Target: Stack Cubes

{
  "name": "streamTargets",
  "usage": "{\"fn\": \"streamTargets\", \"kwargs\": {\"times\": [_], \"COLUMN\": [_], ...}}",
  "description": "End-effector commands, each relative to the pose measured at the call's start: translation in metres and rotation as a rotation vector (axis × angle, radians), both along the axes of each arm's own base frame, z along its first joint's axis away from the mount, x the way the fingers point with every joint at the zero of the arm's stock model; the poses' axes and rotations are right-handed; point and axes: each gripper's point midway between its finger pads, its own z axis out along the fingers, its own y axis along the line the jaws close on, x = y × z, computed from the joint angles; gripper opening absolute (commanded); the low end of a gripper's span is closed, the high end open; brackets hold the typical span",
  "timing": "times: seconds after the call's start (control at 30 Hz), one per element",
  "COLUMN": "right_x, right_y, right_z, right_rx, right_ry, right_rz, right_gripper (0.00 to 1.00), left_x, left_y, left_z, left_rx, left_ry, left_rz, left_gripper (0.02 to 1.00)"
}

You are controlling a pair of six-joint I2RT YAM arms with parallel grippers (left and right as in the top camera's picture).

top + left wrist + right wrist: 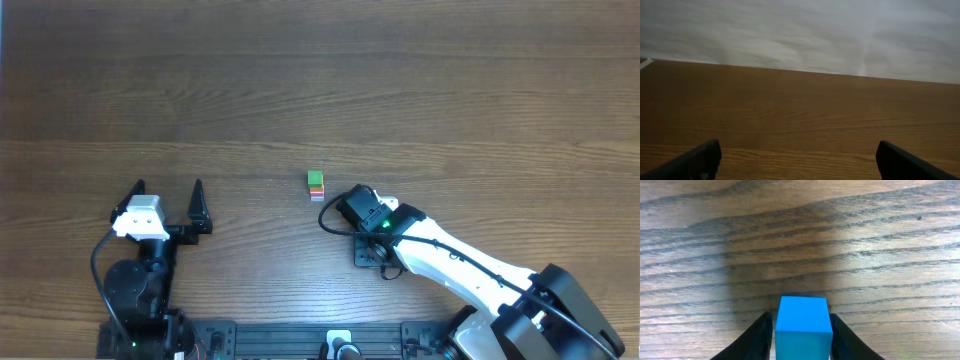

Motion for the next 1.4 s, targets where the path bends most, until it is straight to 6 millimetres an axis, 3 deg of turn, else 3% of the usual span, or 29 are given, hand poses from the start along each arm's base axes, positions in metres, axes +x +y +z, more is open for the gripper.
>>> {"fn": "streamTargets", "kwargs": {"times": [0.03, 0.23, 0.33, 0.4, 0.53, 0.83, 0.93, 1.2, 1.4], "right_x": [0.002, 0.002, 0.003, 0.006, 0.018, 0.065, 0.076, 0.112, 0.119], "right_y": [-0.005, -0.005, -0.004, -0.002, 0.007, 0.043, 0.056, 0.098, 0.117], "right_z": [-0.003, -0.003, -0.001, 0.006, 0.034, 0.127, 0.141, 0.146, 0.138], "right_rx": [-0.024, -0.023, -0.021, -0.022, -0.03, 0.024, 0.028, -0.012, -0.011], "right_ry": [-0.009, -0.009, -0.009, -0.008, -0.024, -0.151, -0.155, -0.109, -0.096], "right_rz": [-0.018, -0.025, -0.04, -0.04, -0.034, -0.01, -0.005, 0.015, 0.035], "right_gripper": [0.277, 0.156, 0.012, 0.012, 0.012, 0.009, 0.012, 0.012, 0.009], "left_x": [0.0, 0.0, 0.0, 0.0, 0.0, 0.0, 0.0, 0.0, 0.0], "left_y": [-0.001, -0.001, -0.001, -0.001, -0.001, -0.001, -0.001, -0.001, -0.001], "left_z": [-0.001, -0.001, -0.001, -0.001, -0.001, -0.001, -0.001, -0.001, -0.001], "left_rx": [0.011, 0.011, 0.011, 0.011, 0.011, 0.011, 0.011, 0.011, 0.011], "left_ry": [0.0, -0.001, 0.0, 0.0, -0.001, 0.0, -0.001, 0.0, 0.0], "left_rz": [-0.006, -0.006, -0.006, -0.006, -0.006, -0.006, -0.006, -0.006, -0.006], "left_gripper": [1.0, 1.0, 1.0, 1.0, 1.0, 1.0, 1.0, 1.0, 1.0]}}
